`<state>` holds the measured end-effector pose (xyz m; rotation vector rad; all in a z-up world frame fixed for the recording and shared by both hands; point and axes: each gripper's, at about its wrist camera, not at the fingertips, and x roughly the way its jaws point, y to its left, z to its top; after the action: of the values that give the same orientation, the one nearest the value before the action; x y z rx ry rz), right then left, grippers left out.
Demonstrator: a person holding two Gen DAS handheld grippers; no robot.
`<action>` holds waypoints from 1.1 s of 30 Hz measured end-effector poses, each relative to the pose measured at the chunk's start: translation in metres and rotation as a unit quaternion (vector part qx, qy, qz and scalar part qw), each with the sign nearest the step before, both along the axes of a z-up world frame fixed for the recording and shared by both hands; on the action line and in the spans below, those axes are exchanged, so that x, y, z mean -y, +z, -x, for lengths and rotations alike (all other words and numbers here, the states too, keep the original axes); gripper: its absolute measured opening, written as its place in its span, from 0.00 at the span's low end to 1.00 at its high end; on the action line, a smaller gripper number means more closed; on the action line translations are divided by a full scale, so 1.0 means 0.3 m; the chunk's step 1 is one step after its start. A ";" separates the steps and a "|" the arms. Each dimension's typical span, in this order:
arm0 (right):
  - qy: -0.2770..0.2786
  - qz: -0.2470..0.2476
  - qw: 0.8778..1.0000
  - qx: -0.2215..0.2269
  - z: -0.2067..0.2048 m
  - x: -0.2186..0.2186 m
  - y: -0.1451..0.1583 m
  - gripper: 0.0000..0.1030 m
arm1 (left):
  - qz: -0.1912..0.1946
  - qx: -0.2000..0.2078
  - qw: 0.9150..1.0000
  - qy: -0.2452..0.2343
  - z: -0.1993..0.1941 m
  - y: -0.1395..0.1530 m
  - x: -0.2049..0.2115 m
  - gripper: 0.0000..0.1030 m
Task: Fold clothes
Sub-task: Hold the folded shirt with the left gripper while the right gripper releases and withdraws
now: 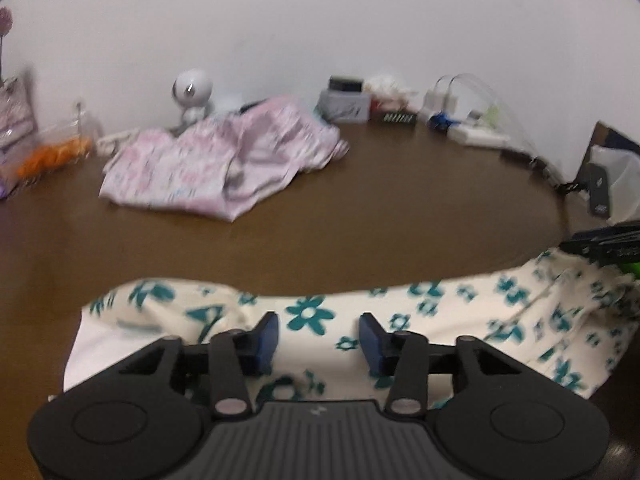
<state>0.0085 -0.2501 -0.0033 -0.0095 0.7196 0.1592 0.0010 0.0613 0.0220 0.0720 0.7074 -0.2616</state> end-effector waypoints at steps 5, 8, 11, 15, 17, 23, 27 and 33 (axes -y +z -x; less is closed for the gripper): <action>0.009 0.008 1.000 -0.010 0.018 -0.001 -0.030 0.46 | -0.002 0.013 1.000 0.009 0.027 -0.027 -0.010 0.37; 0.032 0.001 0.999 -0.015 0.009 -0.007 -0.030 0.13 | 0.000 0.011 1.000 0.012 0.029 -0.024 -0.006 0.36; -0.042 -0.011 0.999 0.010 -0.010 0.013 -0.001 0.00 | 0.002 0.010 1.000 0.024 0.042 -0.018 -0.013 0.27; -0.132 -0.066 0.989 0.026 0.003 0.094 0.005 0.00 | 0.010 0.011 1.000 0.027 0.054 -0.017 -0.019 0.25; -0.149 -0.038 0.988 0.013 -0.006 0.094 -0.035 0.00 | 0.009 0.014 0.999 0.028 0.056 -0.017 -0.017 0.25; -0.081 -0.055 0.994 0.056 0.092 0.099 0.070 0.42 | 0.009 0.013 0.999 0.027 0.056 -0.016 -0.014 0.25; -0.050 -0.041 0.997 0.033 0.139 0.097 0.054 0.41 | 0.010 0.015 0.999 0.029 0.059 -0.017 -0.013 0.26; -0.102 -0.019 0.994 0.020 0.128 0.104 -0.013 0.01 | 0.013 0.013 0.999 0.027 0.062 -0.014 -0.017 0.26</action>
<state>-0.0298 -0.2814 -0.0071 0.0962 0.6734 -0.0239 -0.0177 0.0665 0.0177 0.0318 0.6797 -0.2179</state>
